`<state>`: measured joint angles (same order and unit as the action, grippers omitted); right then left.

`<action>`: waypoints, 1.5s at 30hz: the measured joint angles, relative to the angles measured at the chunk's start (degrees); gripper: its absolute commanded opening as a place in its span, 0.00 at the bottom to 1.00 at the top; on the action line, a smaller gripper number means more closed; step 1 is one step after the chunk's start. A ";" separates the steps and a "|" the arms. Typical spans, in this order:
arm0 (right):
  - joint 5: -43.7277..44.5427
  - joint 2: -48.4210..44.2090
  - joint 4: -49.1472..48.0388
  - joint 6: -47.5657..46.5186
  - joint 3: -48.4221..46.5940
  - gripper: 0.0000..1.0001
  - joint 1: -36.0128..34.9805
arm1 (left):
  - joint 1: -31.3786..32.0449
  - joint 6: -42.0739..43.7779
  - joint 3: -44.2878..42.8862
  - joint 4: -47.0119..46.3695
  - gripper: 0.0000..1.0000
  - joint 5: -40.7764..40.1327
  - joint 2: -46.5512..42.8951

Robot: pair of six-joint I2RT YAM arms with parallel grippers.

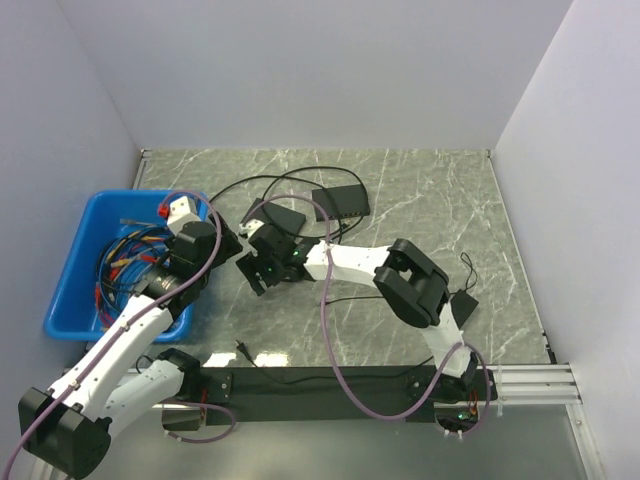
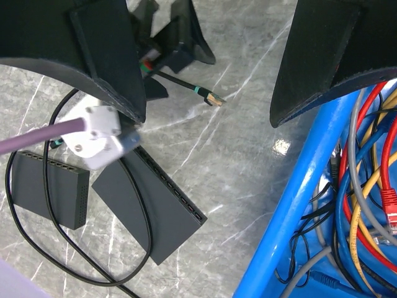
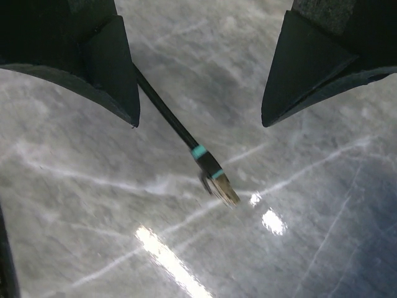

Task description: Insert the plug into the switch port

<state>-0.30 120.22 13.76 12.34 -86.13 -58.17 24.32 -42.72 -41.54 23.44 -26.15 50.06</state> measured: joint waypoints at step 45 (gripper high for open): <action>6.56 -29.03 -2.62 1.55 16.98 0.00 -1.22 | 0.13 0.94 12.55 -16.11 0.81 25.57 -6.05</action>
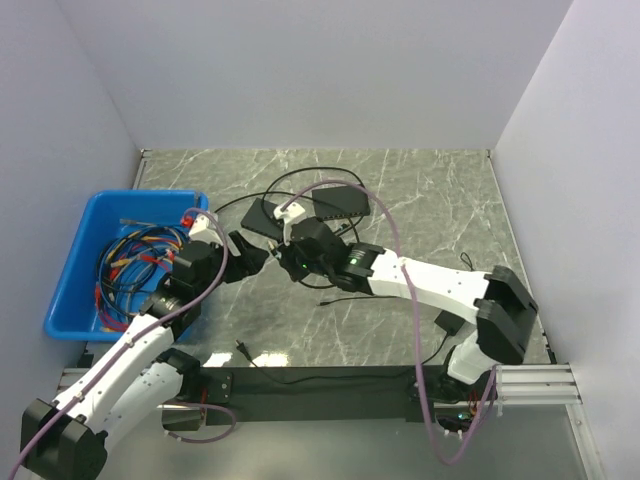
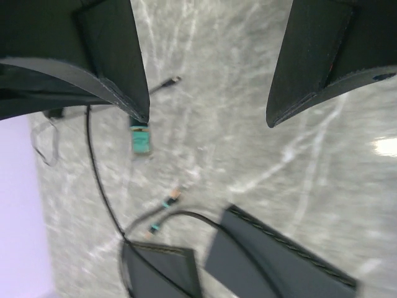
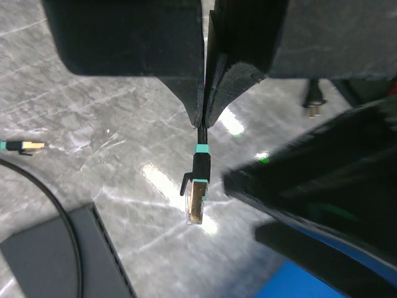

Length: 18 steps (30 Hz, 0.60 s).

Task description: Insert the plug into the switch port

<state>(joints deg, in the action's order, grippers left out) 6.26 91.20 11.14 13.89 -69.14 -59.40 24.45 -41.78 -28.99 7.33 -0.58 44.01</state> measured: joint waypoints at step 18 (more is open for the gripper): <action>-2.43 -5.97 -0.90 0.83 5.09 0.00 0.00 | 1.57 -4.70 1.66 -12.61 0.77 6.97 -0.02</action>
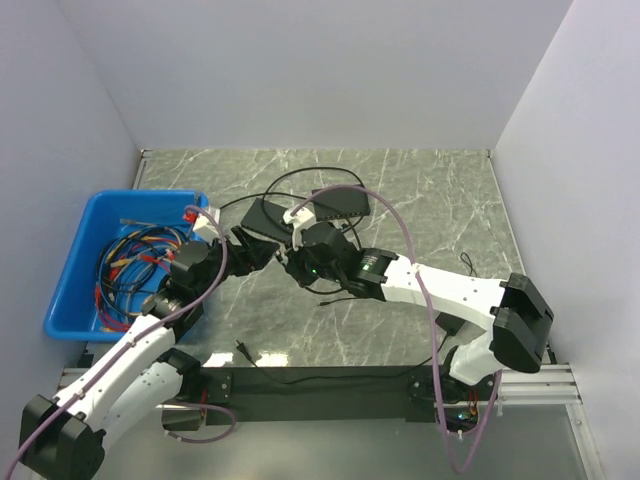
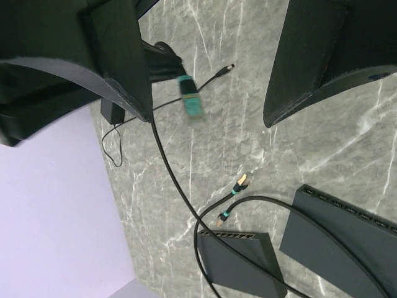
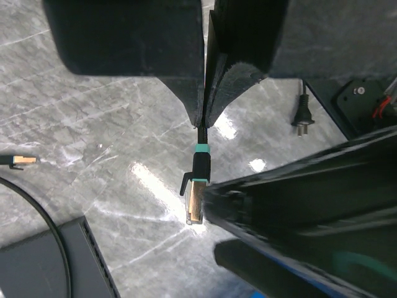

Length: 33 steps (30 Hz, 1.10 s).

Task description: Insert the plug into the switch port

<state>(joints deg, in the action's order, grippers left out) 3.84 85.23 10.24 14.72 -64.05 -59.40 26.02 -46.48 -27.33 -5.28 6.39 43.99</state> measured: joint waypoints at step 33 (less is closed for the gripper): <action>-9.79 -10.47 -5.38 5.03 6.91 0.73 3.96 | 5.66 -1.31 1.38 -10.01 0.01 1.44 2.75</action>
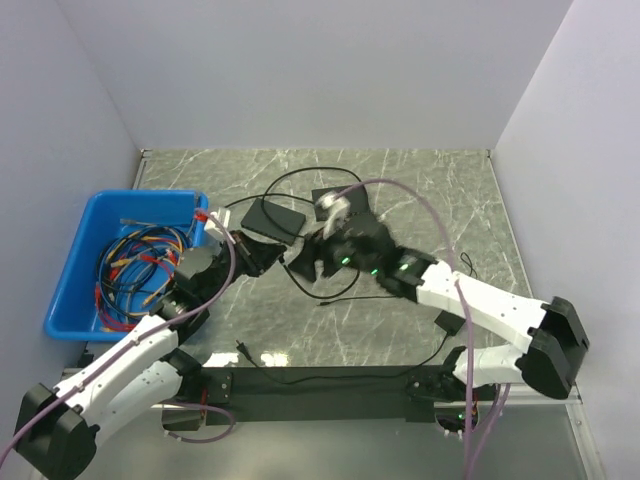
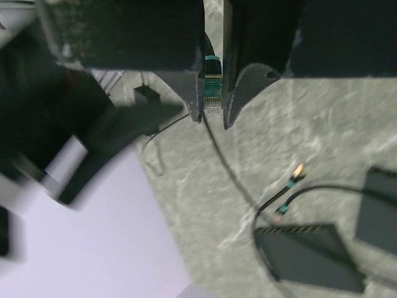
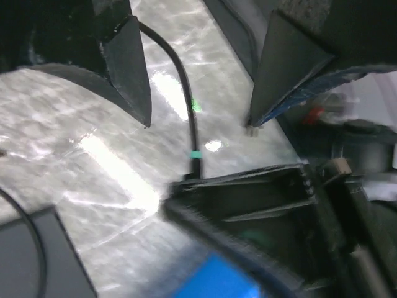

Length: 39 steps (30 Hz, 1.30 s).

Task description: Insert the plug into the switch port

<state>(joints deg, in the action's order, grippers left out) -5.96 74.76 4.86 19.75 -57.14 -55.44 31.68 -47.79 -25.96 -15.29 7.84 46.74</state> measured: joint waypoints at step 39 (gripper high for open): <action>-52.00 0.74 -45.44 30.16 9.84 0.46 14.67 | 1.33 0.50 4.55 -32.30 0.01 23.34 -5.64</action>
<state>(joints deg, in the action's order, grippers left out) -57.95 75.50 -40.58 49.91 -47.31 -40.77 33.01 -47.29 -21.41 -47.59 31.18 41.10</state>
